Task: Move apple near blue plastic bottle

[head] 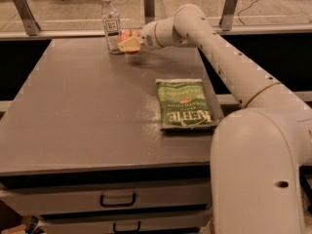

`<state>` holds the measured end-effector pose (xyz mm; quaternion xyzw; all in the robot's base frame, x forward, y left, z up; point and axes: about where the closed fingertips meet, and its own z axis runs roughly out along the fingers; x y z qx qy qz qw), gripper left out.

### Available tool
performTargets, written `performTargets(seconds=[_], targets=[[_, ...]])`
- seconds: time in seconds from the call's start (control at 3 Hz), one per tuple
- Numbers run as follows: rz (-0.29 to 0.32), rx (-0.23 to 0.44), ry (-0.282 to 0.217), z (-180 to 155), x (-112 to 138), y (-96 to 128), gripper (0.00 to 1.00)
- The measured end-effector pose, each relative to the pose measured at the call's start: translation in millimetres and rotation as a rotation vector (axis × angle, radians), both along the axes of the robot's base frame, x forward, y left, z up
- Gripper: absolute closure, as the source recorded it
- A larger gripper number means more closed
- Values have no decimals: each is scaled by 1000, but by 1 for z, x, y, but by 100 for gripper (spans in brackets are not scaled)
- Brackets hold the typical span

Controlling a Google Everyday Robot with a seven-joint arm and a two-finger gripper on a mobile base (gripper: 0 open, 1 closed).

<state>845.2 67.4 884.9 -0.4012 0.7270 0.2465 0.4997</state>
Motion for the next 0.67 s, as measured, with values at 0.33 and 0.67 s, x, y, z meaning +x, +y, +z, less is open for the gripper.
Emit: performTargets(seconds=[0.33,0.67], targets=[[4,0,3,-2,0,3,12],[8,0,6,-4,0,6,0]])
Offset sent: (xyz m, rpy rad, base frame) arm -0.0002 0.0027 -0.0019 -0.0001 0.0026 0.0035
